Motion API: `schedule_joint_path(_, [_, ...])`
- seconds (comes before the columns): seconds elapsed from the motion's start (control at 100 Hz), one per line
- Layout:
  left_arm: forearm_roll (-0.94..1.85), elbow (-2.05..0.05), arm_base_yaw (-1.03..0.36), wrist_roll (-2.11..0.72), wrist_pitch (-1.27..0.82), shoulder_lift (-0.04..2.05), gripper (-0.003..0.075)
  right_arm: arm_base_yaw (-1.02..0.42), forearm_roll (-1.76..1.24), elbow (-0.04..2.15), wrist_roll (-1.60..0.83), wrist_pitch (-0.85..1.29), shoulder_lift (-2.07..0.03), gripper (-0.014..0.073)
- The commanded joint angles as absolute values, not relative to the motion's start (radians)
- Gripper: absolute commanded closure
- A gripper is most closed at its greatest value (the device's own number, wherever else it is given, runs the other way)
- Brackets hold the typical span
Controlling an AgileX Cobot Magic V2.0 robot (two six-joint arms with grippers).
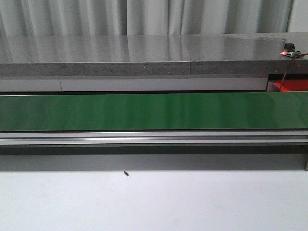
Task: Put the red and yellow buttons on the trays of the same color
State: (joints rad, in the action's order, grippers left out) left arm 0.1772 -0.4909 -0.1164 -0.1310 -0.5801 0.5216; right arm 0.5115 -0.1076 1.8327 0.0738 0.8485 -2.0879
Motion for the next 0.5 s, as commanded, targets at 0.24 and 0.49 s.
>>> schedule_joint_path(0.24, [0.193,-0.52,-0.117,-0.131,-0.504,0.524,0.074,0.364,-0.084,1.793,0.016,0.844,-1.847,0.0354])
schedule_joint_path(0.49, [0.193,-0.52,-0.117,-0.131,-0.504,0.524,0.074,0.241,-0.085,1.735,0.016,0.84,-1.744,0.0711])
